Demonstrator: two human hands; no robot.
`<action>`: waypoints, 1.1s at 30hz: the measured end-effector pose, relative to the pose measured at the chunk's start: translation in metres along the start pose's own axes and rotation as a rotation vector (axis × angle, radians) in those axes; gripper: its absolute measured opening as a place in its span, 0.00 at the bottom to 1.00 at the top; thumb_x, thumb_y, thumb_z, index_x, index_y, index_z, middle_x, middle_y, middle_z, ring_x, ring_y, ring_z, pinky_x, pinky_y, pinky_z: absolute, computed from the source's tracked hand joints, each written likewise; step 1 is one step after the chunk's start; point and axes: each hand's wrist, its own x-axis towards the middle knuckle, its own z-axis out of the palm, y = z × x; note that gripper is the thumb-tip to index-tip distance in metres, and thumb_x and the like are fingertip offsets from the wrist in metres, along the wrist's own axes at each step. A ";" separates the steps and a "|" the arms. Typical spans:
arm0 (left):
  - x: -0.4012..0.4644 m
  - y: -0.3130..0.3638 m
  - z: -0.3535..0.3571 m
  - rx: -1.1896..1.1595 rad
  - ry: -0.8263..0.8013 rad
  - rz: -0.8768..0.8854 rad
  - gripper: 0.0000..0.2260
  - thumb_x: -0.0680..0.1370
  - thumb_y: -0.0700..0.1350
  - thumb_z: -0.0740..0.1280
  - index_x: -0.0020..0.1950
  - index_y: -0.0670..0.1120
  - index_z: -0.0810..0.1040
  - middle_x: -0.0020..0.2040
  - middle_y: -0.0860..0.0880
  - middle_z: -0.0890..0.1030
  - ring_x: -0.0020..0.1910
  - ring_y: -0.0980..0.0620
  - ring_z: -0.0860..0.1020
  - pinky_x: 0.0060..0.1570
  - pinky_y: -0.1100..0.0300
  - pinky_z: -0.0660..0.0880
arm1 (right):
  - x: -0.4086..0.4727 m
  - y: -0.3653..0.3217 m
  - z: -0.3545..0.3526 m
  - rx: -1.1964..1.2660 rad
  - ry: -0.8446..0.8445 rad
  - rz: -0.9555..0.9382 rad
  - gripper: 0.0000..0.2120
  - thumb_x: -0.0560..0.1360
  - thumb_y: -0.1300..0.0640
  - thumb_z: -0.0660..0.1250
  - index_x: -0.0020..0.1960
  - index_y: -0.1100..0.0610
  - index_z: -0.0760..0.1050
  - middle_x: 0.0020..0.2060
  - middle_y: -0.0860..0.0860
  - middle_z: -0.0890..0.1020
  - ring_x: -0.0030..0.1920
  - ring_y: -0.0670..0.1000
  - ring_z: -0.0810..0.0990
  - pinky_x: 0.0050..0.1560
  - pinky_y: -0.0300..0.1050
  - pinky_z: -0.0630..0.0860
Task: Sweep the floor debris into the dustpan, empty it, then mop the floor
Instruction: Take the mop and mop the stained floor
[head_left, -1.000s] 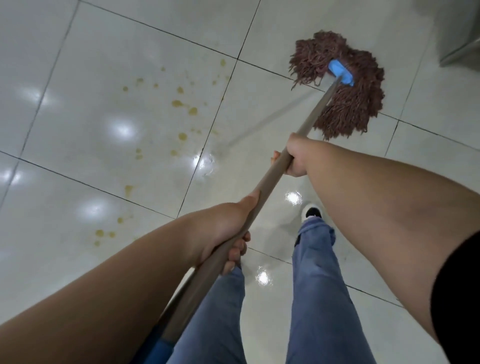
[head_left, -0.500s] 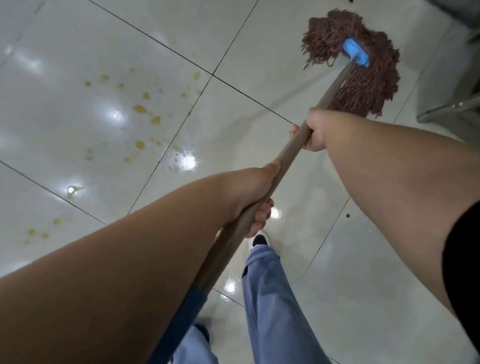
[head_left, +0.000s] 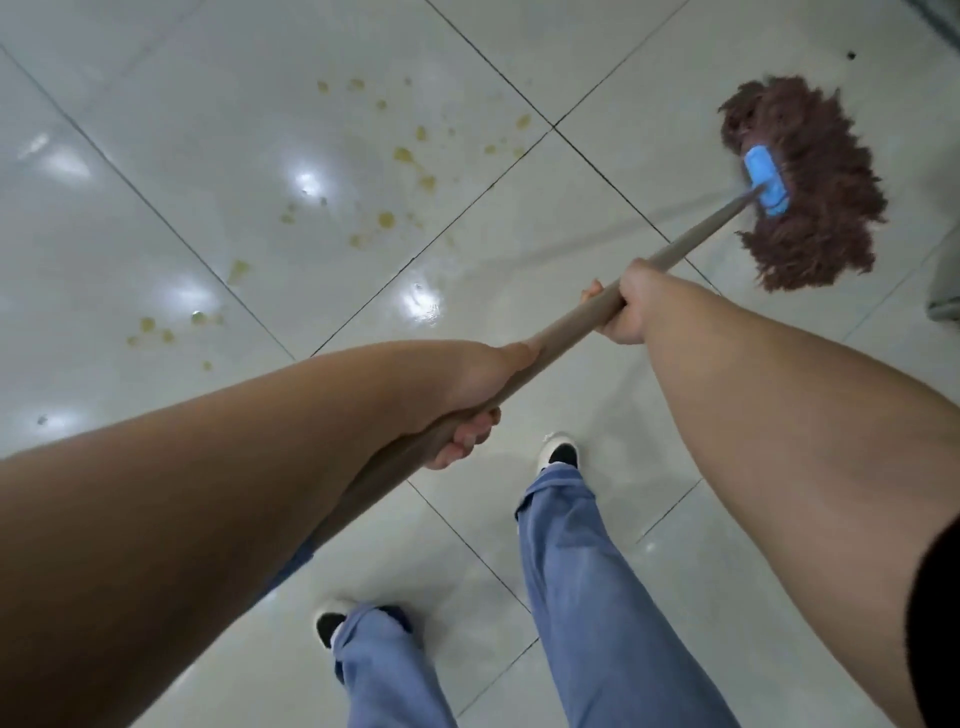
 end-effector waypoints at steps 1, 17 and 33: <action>-0.005 -0.029 -0.007 0.002 0.009 -0.031 0.29 0.72 0.72 0.52 0.32 0.46 0.63 0.16 0.52 0.62 0.12 0.55 0.61 0.19 0.74 0.63 | -0.013 0.025 0.014 -0.018 -0.013 0.016 0.20 0.82 0.48 0.49 0.40 0.62 0.61 0.32 0.54 0.73 0.17 0.49 0.74 0.15 0.37 0.71; -0.136 -0.545 -0.069 -0.271 0.047 -0.357 0.31 0.68 0.75 0.54 0.30 0.46 0.63 0.18 0.51 0.63 0.15 0.53 0.61 0.21 0.71 0.59 | -0.231 0.476 0.216 -0.321 -0.201 0.334 0.20 0.81 0.47 0.50 0.41 0.62 0.63 0.31 0.56 0.73 0.20 0.50 0.71 0.20 0.41 0.75; -0.078 -0.440 -0.115 -0.356 -0.025 -0.234 0.30 0.72 0.72 0.52 0.33 0.45 0.63 0.15 0.50 0.62 0.11 0.54 0.60 0.20 0.75 0.61 | -0.161 0.372 0.251 -0.329 -0.088 0.184 0.19 0.82 0.51 0.48 0.40 0.63 0.60 0.35 0.56 0.71 0.29 0.49 0.70 0.16 0.42 0.73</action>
